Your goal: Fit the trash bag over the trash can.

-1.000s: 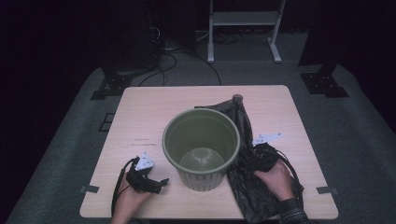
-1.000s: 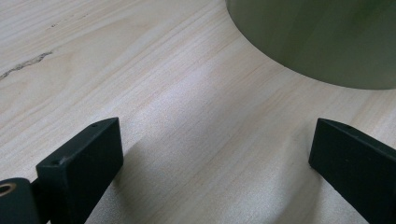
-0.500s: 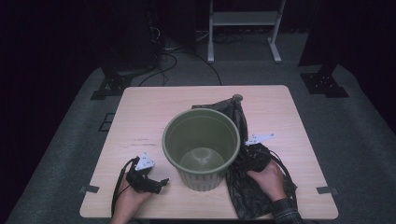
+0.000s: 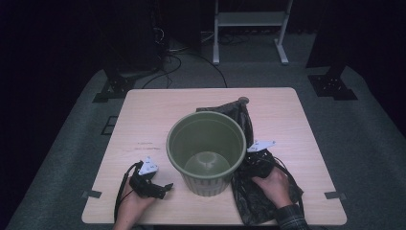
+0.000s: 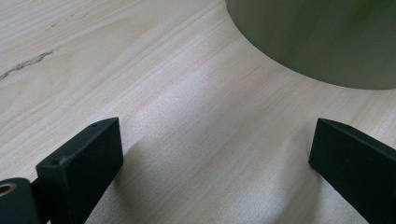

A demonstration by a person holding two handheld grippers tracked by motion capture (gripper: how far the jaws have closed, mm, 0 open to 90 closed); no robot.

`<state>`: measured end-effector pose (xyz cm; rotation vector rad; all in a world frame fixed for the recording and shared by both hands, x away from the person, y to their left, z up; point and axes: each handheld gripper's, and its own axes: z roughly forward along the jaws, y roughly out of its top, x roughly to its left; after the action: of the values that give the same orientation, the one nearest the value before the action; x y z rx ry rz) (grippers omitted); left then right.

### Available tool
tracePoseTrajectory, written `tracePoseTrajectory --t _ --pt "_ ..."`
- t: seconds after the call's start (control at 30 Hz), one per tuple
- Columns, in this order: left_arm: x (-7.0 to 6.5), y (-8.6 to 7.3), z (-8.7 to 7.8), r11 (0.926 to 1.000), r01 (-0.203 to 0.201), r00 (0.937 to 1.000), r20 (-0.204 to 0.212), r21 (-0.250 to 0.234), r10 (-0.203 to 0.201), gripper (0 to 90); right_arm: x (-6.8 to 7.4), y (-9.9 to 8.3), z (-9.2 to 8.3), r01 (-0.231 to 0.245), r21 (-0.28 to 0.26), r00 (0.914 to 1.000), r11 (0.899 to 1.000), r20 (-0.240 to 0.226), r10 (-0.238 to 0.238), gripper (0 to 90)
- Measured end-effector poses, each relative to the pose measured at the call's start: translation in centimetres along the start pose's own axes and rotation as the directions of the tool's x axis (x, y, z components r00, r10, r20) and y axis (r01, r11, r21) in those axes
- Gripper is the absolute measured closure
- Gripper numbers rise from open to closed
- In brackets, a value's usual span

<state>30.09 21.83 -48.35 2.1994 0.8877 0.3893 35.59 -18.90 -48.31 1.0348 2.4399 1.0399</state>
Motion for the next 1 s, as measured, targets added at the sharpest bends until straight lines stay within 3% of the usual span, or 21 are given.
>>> tracePoseTrajectory --t 0.1,0.33,0.5,0.77,1.0 --pt "0.0 0.0 0.0 1.0000 -0.001 1.0000 0.000 0.001 0.001 1.5 -0.1 0.0 -0.1 -0.009 -0.009 0.9999 1.000 0.008 0.009 25.0" --pt "0.0 0.0 0.0 1.0000 -0.001 1.0000 0.000 0.001 0.001 1.5 -0.1 -0.6 -1.0 -0.002 -0.037 0.9999 0.999 -0.010 0.002 66.4" --pt "0.0 0.0 0.0 1.0000 0.000 1.0000 0.000 0.000 0.000 1.5 -0.2 -0.7 -1.3 0.003 -0.028 0.9993 1.000 -0.036 -0.004 85.5" --pt "0.0 0.0 0.0 1.0000 0.000 1.0000 0.000 0.000 0.000 1.5 -0.7 -1.1 -1.9 -0.012 -0.021 0.9960 1.000 -0.089 0.010 87.4" --pt "0.0 0.0 0.0 1.0000 0.000 1.0000 0.000 0.000 0.000 1.5 -0.5 -0.9 -4.2 0.009 -0.059 0.9910 0.998 -0.133 -0.017 87.7"
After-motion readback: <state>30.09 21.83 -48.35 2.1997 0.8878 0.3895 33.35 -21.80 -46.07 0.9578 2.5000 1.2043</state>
